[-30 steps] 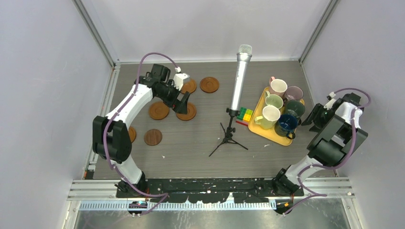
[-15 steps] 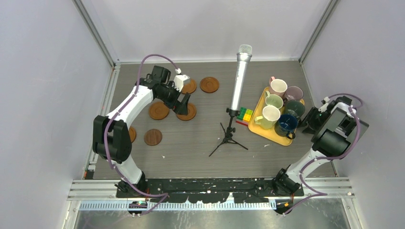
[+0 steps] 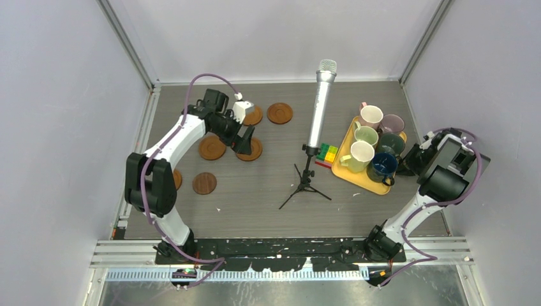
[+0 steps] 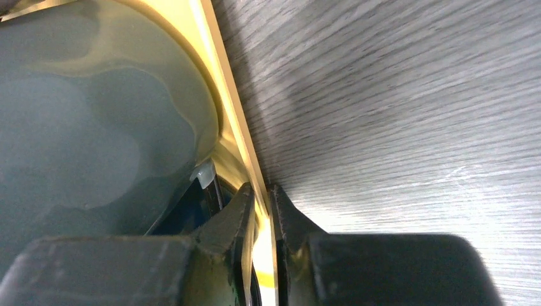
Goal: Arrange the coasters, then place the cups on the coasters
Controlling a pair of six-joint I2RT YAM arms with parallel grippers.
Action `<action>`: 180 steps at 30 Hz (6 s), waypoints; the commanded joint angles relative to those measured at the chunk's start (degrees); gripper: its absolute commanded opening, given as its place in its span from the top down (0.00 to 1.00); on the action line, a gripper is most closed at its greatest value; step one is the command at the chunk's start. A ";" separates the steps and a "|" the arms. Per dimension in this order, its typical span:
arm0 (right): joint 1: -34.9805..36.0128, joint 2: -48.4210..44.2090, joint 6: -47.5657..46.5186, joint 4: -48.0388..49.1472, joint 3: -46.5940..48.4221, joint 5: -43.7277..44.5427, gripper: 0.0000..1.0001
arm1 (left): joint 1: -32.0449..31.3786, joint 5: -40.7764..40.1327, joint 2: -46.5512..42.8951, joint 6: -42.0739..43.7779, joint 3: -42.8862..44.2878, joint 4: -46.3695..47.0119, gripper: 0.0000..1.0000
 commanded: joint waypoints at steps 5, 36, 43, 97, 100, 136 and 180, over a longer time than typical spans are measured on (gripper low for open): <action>4.20 3.70 6.41 4.93 2.25 -3.07 0.92 | -0.23 1.83 0.94 -1.24 0.75 1.65 0.05; 15.69 6.72 14.57 11.09 4.88 -7.14 0.99 | -0.23 1.99 4.31 -1.90 4.88 0.49 0.05; 19.71 6.97 15.89 12.89 4.03 -8.10 0.97 | -0.23 2.32 4.71 -2.53 5.89 0.37 0.05; 7.51 -24.81 1.63 -7.51 1.57 -29.83 0.37 | -22.82 -3.88 52.02 23.98 70.70 0.27 0.15; 7.13 -24.28 1.38 -7.54 1.69 -30.00 0.37 | -22.82 -3.84 52.34 23.51 70.53 0.92 0.25; 4.11 -25.27 0.91 -8.83 2.43 -33.71 0.38 | -21.04 -2.98 42.78 6.34 60.51 12.92 1.00; 7.60 -29.60 4.09 -4.21 -1.33 -29.67 0.36 | -4.80 -4.69 29.32 5.10 36.48 28.18 1.00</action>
